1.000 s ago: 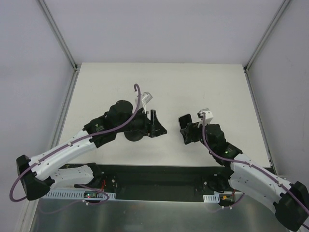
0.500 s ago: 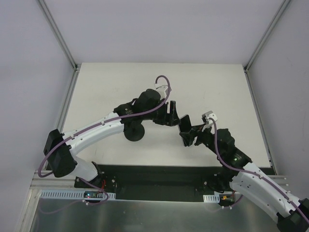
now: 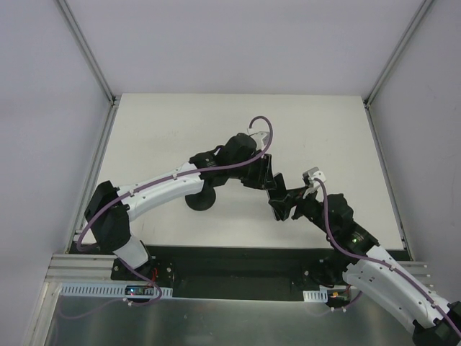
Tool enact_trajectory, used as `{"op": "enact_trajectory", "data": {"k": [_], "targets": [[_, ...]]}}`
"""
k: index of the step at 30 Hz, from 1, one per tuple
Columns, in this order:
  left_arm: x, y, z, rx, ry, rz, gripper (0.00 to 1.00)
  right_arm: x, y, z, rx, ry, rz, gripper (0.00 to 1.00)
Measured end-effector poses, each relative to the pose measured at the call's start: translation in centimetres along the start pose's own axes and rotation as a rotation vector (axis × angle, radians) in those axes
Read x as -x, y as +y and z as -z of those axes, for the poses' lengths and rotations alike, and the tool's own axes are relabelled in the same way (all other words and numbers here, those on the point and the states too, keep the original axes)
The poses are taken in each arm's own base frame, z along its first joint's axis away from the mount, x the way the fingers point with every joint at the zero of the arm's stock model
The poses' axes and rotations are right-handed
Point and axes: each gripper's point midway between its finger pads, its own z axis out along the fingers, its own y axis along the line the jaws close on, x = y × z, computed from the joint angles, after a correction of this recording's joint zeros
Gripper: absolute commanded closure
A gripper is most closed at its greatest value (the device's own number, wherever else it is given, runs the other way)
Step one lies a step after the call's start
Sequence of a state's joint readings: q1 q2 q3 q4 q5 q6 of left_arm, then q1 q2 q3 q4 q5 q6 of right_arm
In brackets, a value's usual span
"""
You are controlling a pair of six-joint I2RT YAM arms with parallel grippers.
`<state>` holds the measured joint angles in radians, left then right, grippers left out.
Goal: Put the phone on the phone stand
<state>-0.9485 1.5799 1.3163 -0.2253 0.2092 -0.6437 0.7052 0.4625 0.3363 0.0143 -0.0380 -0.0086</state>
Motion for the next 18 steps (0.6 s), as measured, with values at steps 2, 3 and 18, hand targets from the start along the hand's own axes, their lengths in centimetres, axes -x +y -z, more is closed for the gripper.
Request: {"op": "enact_trajectory", "data": {"k": [2, 3, 18], "targets": [[-0.2, 0.0, -0.4, -0.002, 0.013, 0.001, 0.69, -0.1, 0.0, 0.0, 0.002, 0.002, 0.000, 0.99], [-0.3, -0.2, -0.6, -0.007, 0.020, -0.001, 0.70, -0.1, 0.0, 0.1, 0.003, 0.003, 0.000, 0.99], [-0.7, -1.2, -0.9, -0.039, 0.046, -0.041, 1.00, -0.6, 0.2, 0.1, 0.013, 0.027, -0.005, 0.43]]}}
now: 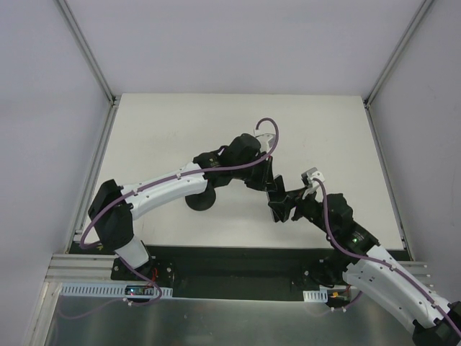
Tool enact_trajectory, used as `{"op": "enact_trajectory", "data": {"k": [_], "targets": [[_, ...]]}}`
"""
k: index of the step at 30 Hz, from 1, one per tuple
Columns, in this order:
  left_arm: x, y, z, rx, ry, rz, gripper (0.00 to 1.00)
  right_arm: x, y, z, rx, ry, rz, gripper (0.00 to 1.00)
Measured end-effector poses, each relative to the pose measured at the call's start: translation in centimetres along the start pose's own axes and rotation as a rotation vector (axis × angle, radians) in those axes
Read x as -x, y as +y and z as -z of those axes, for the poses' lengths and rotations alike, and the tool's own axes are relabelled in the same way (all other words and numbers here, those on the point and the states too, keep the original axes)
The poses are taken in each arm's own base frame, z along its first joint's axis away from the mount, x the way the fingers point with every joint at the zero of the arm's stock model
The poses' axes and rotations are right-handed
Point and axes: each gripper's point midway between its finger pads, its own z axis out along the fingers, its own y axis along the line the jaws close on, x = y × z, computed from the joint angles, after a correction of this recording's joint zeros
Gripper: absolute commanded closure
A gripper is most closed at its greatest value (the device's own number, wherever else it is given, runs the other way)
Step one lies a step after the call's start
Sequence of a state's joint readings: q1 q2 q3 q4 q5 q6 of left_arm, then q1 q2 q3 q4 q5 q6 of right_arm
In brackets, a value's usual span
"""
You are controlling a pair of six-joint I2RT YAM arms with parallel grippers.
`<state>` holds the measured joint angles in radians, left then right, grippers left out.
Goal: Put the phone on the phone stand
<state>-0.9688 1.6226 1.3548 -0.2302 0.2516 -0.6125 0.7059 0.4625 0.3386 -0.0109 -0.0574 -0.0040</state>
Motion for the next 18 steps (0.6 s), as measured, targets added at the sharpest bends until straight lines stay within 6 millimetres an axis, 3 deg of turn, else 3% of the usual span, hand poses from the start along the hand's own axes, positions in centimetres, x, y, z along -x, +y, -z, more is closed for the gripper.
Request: {"op": "enact_trajectory", "data": {"k": [3, 7, 11, 15, 18], "targets": [[-0.1, 0.0, 0.5, -0.001, -0.007, -0.009, 1.00, 0.1, 0.2, 0.0, 0.006, 0.013, -0.001, 0.19], [-0.3, 0.1, 3.4, 0.016, -0.067, -0.045, 1.00, 1.3, 0.8, 0.2, 0.010, 0.012, -0.001, 0.09], [0.0, -0.3, 9.8, 0.029, -0.182, -0.094, 1.00, 2.7, 0.2, 0.6, -0.046, -0.006, -0.017, 0.01], [0.8, -1.0, 17.7, 0.025, -0.362, -0.139, 1.00, 3.2, -0.2, 0.3, -0.084, 0.004, -0.046, 0.04], [0.3, -0.5, 22.6, 0.044, -0.455, -0.153, 1.00, 3.0, -0.3, -0.8, -0.110, 0.061, -0.078, 0.03]]}}
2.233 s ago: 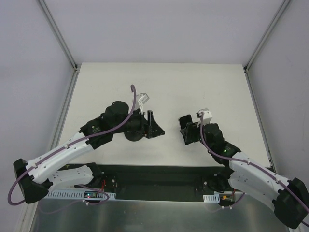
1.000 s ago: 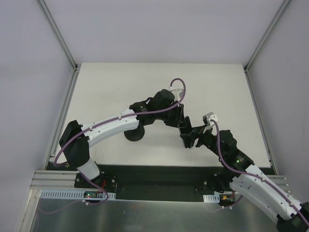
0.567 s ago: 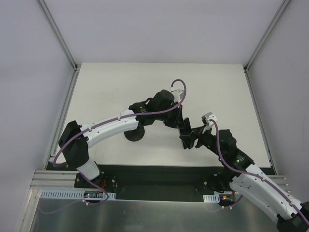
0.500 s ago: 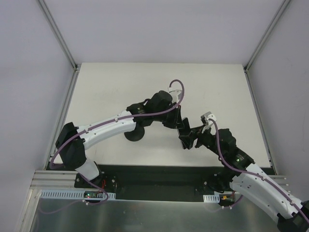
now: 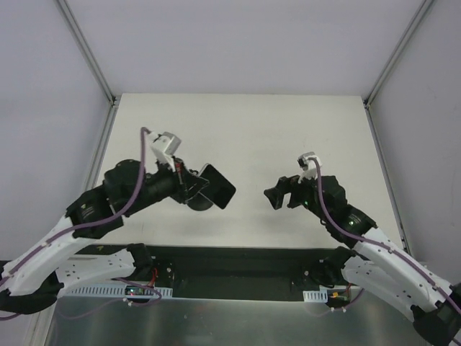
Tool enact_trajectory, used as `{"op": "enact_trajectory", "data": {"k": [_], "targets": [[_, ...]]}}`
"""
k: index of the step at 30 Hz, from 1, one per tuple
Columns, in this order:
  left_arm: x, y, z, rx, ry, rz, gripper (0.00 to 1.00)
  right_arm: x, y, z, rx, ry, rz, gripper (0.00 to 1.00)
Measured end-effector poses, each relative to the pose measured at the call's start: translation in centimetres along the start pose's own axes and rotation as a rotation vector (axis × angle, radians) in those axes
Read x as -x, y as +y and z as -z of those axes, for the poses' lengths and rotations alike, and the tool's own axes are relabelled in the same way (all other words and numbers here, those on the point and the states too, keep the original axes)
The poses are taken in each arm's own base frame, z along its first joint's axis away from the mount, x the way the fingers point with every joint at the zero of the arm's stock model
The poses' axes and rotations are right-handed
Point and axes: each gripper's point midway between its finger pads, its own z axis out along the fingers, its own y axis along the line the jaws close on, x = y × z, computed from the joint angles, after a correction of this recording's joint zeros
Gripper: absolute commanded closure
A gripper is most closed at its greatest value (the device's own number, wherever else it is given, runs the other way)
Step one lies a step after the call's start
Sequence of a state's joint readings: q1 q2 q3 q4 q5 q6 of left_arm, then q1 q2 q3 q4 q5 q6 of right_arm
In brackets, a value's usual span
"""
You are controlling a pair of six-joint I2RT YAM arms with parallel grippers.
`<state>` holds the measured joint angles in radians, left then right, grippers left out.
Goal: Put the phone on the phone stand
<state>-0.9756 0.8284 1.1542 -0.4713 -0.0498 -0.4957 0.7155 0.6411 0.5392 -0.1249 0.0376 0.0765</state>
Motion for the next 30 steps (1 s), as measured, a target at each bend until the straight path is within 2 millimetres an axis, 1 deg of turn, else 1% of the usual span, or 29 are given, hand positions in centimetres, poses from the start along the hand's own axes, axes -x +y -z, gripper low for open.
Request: {"op": "enact_trajectory", "data": {"k": [3, 4, 5, 6, 9, 10, 13, 15, 17, 20, 24, 27, 28, 30], "targets": [[0.3, 1.6, 4.2, 0.051, -0.050, -0.015, 1.00, 0.1, 1.2, -1.7, 0.001, 0.070, -0.004, 0.01], [0.3, 2.1, 5.5, 0.073, -0.059, -0.020, 1.00, 0.1, 1.9, -2.1, 0.009, 0.090, 0.003, 0.06], [0.2, 2.8, 6.6, 0.103, -0.059, -0.026, 1.00, 0.1, 2.8, -2.7, 0.020, 0.109, 0.016, 0.09], [0.3, 3.1, 7.5, 0.109, -0.074, -0.028, 1.00, 0.1, 4.0, -3.4, 0.040, 0.126, 0.031, 0.11], [0.4, 4.4, 10.5, 0.157, -0.108, -0.031, 1.00, -0.1, 7.6, -5.1, 0.101, 0.177, 0.090, 0.26], [0.4, 4.7, 11.4, 0.167, -0.118, -0.032, 1.00, 0.0, 9.3, -6.0, 0.128, 0.192, 0.120, 0.34], [0.0, 5.5, 13.2, 0.185, -0.129, -0.031, 1.00, 0.0, 13.2, -8.0, 0.183, 0.216, 0.189, 0.46], [-0.7, 6.2, 14.0, 0.200, -0.118, -0.032, 1.00, 0.1, 15.3, -9.2, 0.206, 0.217, 0.230, 0.47], [-1.4, 6.7, 14.7, 0.212, -0.106, -0.032, 1.00, 0.3, 16.6, -10.1, 0.208, 0.213, 0.259, 0.48], [-2.0, 7.2, 15.4, 0.218, -0.104, -0.026, 1.00, 0.8, 17.4, -11.3, 0.179, 0.201, 0.291, 0.49], [-3.0, 7.7, 15.8, 0.226, -0.096, -0.015, 1.00, 1.3, 16.8, -12.4, 0.114, 0.198, 0.314, 0.49], [-3.6, 8.1, 15.6, 0.236, -0.081, -0.016, 1.00, 1.1, 16.2, -12.9, 0.078, 0.209, 0.331, 0.53], [-3.8, 8.2, 15.5, 0.240, -0.076, -0.017, 1.00, 0.9, 16.0, -13.0, 0.070, 0.216, 0.336, 0.57], [-4.1, 8.4, 15.3, 0.245, -0.065, -0.019, 1.00, 0.7, 15.8, -13.4, 0.063, 0.228, 0.344, 0.61]]}}
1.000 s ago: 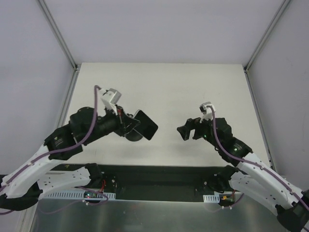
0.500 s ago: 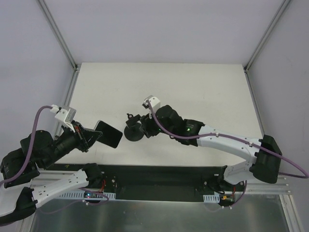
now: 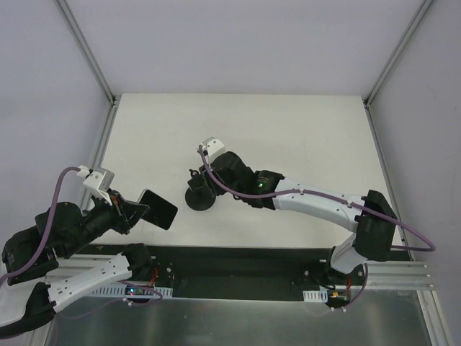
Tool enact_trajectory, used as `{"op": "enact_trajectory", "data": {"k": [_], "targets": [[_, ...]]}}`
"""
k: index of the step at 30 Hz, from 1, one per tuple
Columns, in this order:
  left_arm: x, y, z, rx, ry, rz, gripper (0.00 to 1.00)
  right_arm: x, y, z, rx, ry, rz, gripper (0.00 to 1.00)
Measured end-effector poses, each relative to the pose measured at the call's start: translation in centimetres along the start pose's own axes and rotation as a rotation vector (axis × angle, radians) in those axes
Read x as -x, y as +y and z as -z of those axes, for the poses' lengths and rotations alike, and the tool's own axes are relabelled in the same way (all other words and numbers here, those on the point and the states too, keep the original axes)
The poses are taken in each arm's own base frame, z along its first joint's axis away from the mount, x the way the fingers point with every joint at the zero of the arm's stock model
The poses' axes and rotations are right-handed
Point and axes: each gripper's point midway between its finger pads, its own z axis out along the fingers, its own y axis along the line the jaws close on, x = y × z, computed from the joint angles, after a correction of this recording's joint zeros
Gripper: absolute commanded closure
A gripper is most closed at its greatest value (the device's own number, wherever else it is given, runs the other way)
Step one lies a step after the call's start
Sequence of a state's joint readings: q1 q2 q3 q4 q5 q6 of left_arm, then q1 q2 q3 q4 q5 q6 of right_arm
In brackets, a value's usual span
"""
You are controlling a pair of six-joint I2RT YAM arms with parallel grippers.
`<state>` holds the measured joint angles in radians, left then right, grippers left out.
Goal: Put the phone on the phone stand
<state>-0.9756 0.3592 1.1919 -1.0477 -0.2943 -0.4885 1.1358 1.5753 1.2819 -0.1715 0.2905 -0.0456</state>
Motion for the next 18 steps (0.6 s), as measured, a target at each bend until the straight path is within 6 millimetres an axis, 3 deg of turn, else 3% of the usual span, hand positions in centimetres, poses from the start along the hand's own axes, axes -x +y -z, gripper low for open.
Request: {"op": "enact_trajectory", "data": {"k": [12, 15, 18], "targets": [[-1.3, 0.1, -1.5, 0.028, 0.065, -0.019, 1.00, 0.1, -0.4, -1.4, 0.010, 0.022, 0.018, 0.72], [-1.7, -0.1, -1.8, 0.024, 0.084, -0.023, 1.00, 0.2, -0.4, -1.4, 0.012, 0.021, 0.033, 0.82], [-1.9, -0.4, -2.4, 0.013, 0.091, -0.023, 1.00, 0.1, -0.4, -1.5, 0.013, 0.022, 0.046, 0.99]]}}
